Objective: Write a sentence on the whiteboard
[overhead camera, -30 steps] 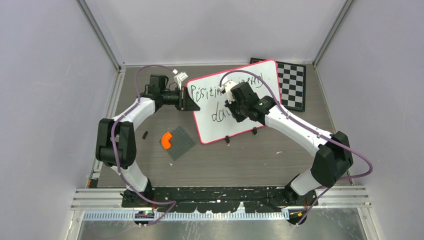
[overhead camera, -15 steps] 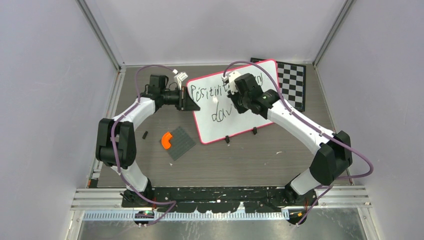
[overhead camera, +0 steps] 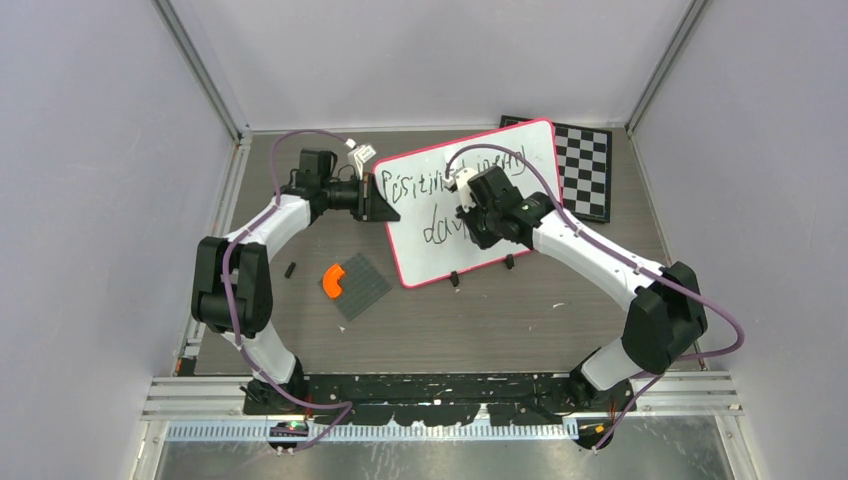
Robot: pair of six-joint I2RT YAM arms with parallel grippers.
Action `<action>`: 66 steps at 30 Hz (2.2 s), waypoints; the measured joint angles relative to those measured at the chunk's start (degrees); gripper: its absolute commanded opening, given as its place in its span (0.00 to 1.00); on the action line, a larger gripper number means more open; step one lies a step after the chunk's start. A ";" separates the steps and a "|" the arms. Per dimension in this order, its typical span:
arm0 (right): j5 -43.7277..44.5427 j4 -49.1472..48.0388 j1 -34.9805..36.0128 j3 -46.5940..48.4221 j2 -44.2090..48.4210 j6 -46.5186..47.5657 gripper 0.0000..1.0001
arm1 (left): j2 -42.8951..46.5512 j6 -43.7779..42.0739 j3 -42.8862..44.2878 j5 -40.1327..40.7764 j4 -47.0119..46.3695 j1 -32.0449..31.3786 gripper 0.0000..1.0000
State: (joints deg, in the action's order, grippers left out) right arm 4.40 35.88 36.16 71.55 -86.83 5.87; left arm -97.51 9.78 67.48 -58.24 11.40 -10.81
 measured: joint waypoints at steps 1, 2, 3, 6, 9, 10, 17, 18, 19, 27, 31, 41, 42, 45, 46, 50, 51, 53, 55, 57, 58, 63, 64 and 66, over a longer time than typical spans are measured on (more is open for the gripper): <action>-0.46 0.04 0.04 -0.59 0.00 0.02 0.00 | -0.02 -0.04 0.00 0.00 0.00 0.00 0.00; -0.90 0.15 0.13 -1.09 0.00 0.02 0.00 | -0.02 -0.09 0.00 0.02 0.00 0.00 0.00; -1.18 0.24 0.31 -1.44 0.00 0.00 0.00 | -0.02 -0.15 0.00 0.00 0.02 0.00 0.00; -1.79 0.35 1.27 -1.84 -0.24 0.00 0.00 | -0.02 -0.20 0.00 0.00 0.00 0.00 0.00; -2.29 0.63 2.36 -1.09 -1.14 -0.04 0.00 | -0.07 -0.24 0.00 0.00 0.00 0.00 0.00; -2.58 0.87 2.73 -0.52 -1.66 -0.04 0.00 | -0.09 -0.24 0.00 0.00 0.00 0.00 0.00; -5.20 1.01 3.56 1.92 -2.05 -0.13 0.00 | -0.13 -0.37 0.00 -0.26 0.00 -0.02 0.00; -5.44 1.14 3.43 1.86 -1.60 -0.07 0.00 | -0.13 -0.37 0.02 -0.28 0.00 -0.02 0.00; -5.57 1.25 3.32 1.77 -1.03 0.02 0.00 | -0.13 -0.37 0.04 -0.28 0.02 0.00 0.00; -5.31 2.10 -0.72 -0.59 7.13 1.18 0.00 | -0.20 -0.33 0.26 -0.31 0.09 -0.02 0.00; -3.34 2.51 -2.60 -1.33 7.04 1.90 0.00 | -0.20 -0.26 0.26 -0.31 0.09 -0.02 0.00; -1.92 2.23 -2.80 -2.36 2.05 2.86 0.00 | -0.20 -0.20 0.26 -0.28 0.07 -0.02 0.00; -1.86 2.14 -2.82 -2.54 1.64 2.89 0.00 | -0.20 -0.20 0.26 -0.28 0.07 -0.02 0.00; -1.55 2.08 -2.91 -2.84 1.27 3.02 0.00 | -0.20 -0.22 0.26 -0.28 0.07 -0.04 0.00; -1.40 1.97 -2.95 -2.84 1.27 3.06 0.00 | -0.20 -0.20 0.26 -0.28 0.07 -0.07 0.00; -0.87 1.73 -3.04 -2.78 1.27 3.17 0.00 | -0.20 -0.22 0.26 -0.26 0.07 -0.09 0.00; -0.76 1.73 -3.06 -2.71 1.27 3.26 0.00 | -0.20 -0.22 0.26 -0.26 0.07 -0.09 0.00; -0.59 1.77 -3.17 -2.54 1.18 3.28 0.00 | -0.20 -0.22 0.26 -0.24 0.07 -0.11 0.00; -0.61 1.97 -3.26 -2.23 0.94 3.28 0.00 | -0.20 -0.28 0.26 -0.17 0.07 -0.13 0.00; -0.63 2.19 -3.28 -1.95 0.92 3.28 0.00 | -0.20 -0.37 0.26 -0.07 0.07 -0.13 0.02; -0.74 2.38 -3.28 -1.68 0.92 3.28 0.00 | -0.20 -0.39 0.26 -0.07 0.09 -0.15 0.04; -4.37 3.34 -3.30 -0.50 1.33 3.50 0.00 | -0.20 -1.05 0.57 0.02 0.87 -0.22 0.28; -5.53 3.67 -3.30 -0.50 1.75 3.56 0.00 | -0.20 -1.25 0.81 0.55 1.31 -0.31 0.33; -7.58 4.52 -3.28 -0.50 3.10 3.76 0.00 | -0.20 -1.77 1.14 1.66 2.23 -0.37 0.42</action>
State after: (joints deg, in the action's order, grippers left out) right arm -3.18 40.40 32.88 71.05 -83.72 9.63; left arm -97.71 8.01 68.62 -56.58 13.63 -11.18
